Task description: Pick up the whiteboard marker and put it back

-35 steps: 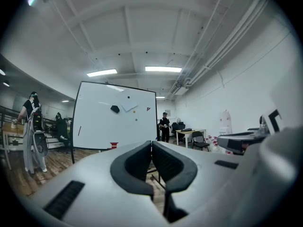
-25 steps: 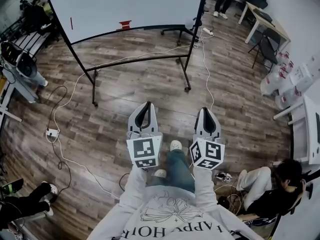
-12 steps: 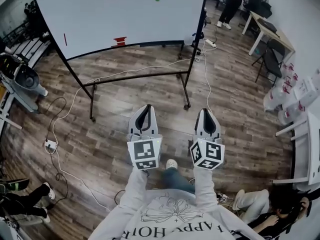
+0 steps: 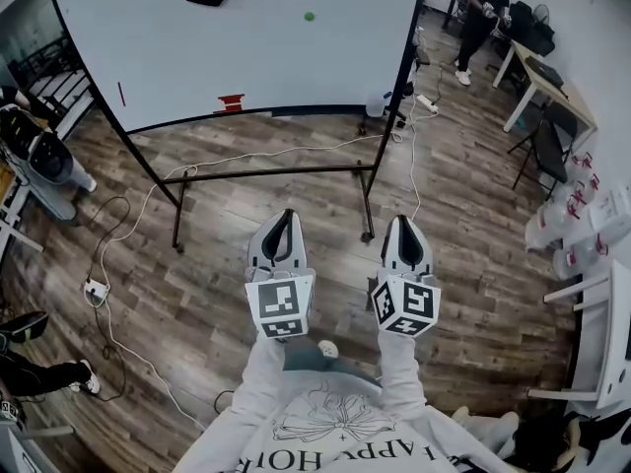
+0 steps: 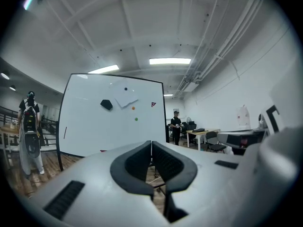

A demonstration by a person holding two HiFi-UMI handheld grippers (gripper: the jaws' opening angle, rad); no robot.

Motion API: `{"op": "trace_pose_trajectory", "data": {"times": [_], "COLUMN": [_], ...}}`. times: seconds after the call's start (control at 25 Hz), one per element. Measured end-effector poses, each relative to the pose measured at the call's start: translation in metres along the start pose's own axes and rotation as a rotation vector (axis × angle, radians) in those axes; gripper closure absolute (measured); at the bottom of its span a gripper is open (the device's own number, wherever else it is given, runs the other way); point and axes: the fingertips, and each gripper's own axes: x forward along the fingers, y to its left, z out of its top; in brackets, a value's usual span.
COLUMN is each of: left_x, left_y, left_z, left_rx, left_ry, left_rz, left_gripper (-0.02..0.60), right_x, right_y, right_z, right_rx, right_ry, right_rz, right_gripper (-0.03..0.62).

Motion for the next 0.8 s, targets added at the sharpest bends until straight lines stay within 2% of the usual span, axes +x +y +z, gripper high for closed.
{"op": "trace_pose_trajectory", "data": {"times": [0.44,0.8], "left_x": [0.093,0.216], "left_y": [0.002,0.033], "left_z": [-0.015,-0.012], "left_rx": [-0.01,-0.02], "left_ry": [0.04,0.012], "left_rz": [-0.009,-0.034], "left_gripper": [0.574,0.574], "right_x": [0.084,0.202], "right_y": [-0.037,-0.053], "right_z": [-0.018,-0.018], "right_rx": [0.016,-0.004], "right_ry": [0.043,0.034], "right_rz": [-0.027,-0.042], "right_gripper": [0.589,0.589]}}
